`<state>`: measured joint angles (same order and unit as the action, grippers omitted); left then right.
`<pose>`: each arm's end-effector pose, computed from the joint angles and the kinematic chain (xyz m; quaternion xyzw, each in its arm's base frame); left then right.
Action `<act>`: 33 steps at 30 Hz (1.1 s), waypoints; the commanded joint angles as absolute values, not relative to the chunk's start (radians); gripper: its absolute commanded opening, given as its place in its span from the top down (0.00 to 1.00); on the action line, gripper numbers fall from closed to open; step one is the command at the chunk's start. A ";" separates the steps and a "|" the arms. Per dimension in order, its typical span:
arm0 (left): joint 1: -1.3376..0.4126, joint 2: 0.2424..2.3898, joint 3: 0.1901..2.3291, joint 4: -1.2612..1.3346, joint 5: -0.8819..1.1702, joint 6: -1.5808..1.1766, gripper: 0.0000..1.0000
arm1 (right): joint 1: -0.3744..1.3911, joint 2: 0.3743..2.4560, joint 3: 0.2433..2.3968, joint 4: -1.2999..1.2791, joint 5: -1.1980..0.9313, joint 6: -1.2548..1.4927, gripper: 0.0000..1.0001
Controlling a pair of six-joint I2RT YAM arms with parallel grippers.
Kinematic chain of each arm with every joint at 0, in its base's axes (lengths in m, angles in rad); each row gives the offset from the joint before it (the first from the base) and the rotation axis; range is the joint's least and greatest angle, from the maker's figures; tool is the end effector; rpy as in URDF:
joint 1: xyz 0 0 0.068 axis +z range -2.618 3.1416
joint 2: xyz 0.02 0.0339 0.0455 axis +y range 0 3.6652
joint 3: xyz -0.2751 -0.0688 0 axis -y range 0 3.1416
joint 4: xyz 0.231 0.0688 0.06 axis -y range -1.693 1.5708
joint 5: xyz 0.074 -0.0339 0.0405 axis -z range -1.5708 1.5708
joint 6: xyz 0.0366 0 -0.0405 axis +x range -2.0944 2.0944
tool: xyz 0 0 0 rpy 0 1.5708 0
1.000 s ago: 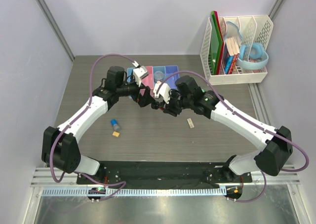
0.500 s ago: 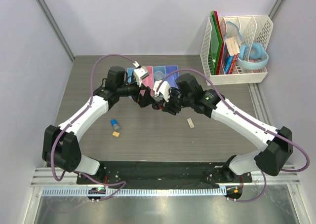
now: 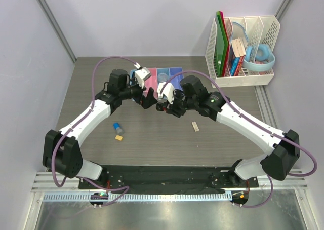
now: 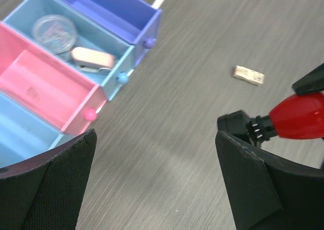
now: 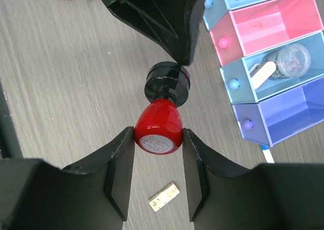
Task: Sort the stationery into containers
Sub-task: Place the stationery in the storage box.
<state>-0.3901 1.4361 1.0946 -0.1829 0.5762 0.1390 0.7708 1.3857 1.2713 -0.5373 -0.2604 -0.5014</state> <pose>0.2805 -0.1369 0.3129 0.3542 0.7645 -0.3042 0.4445 0.2034 0.2107 0.3508 -0.5742 0.6807 0.1744 0.4202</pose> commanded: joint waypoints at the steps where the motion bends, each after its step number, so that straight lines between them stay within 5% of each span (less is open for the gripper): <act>1: -0.342 1.345 1.081 -0.075 0.447 0.072 0.00 | 0.776 1.396 1.307 -0.466 -0.199 -0.526 0.68; 11: -0.224 1.313 1.058 -0.107 0.437 0.069 0.00 | 0.710 1.520 1.357 -0.331 -0.038 -0.525 0.68; 33: -0.110 1.166 0.891 -0.268 0.574 0.230 0.00 | 0.414 2.112 2.077 -0.567 -0.106 -0.571 0.68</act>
